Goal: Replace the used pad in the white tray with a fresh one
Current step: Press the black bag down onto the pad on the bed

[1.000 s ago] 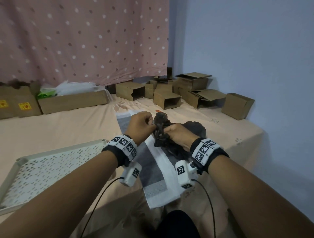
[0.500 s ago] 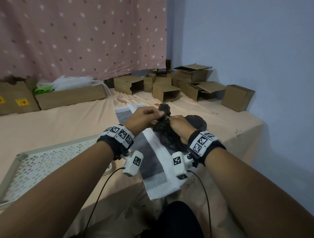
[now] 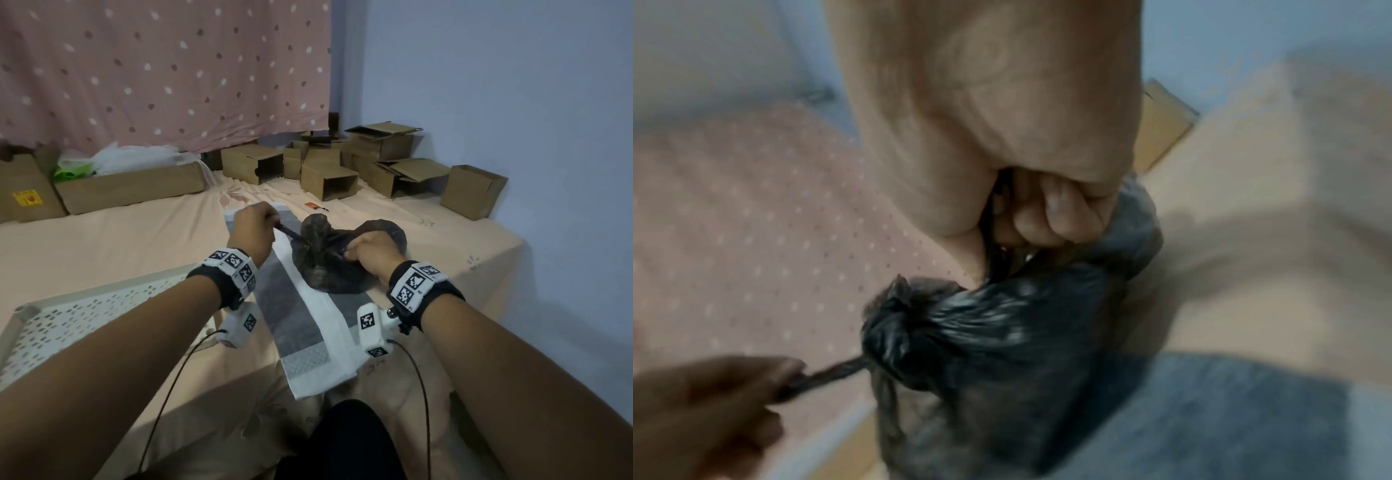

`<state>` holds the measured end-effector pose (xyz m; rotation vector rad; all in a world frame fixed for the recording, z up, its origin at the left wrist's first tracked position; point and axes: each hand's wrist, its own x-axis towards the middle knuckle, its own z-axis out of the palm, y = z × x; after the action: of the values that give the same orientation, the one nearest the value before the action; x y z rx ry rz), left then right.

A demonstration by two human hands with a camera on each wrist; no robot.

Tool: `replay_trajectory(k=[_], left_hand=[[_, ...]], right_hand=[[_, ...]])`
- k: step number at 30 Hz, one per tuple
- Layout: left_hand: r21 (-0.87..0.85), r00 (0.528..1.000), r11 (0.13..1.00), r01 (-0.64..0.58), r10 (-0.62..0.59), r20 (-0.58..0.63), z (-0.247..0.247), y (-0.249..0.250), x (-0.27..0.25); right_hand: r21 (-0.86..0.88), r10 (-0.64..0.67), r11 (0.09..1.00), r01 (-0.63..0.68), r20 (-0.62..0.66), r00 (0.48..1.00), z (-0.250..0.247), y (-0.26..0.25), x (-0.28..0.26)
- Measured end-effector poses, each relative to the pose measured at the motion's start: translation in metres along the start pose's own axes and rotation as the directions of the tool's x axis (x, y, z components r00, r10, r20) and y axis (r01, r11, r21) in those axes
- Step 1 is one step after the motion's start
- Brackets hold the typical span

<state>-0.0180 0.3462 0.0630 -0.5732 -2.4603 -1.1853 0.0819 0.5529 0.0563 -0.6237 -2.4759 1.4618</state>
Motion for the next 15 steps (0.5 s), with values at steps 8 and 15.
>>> replay_trajectory(k=[8, 15], left_hand=[[0.143, 0.941, 0.945, 0.295, -0.262, -0.216, -0.030, -0.050, 0.027], [-0.063, 0.826, 0.860, 0.507, -0.505, -0.252, -0.029, -0.071, 0.052]], right_hand=[[-0.554, -0.146, 0.832, -0.008, -0.234, 0.961, -0.021, 0.025, 0.001], [-0.789, -0.312, 0.614, 0.018, -0.221, 0.924, -0.023, 0.023, 0.000]])
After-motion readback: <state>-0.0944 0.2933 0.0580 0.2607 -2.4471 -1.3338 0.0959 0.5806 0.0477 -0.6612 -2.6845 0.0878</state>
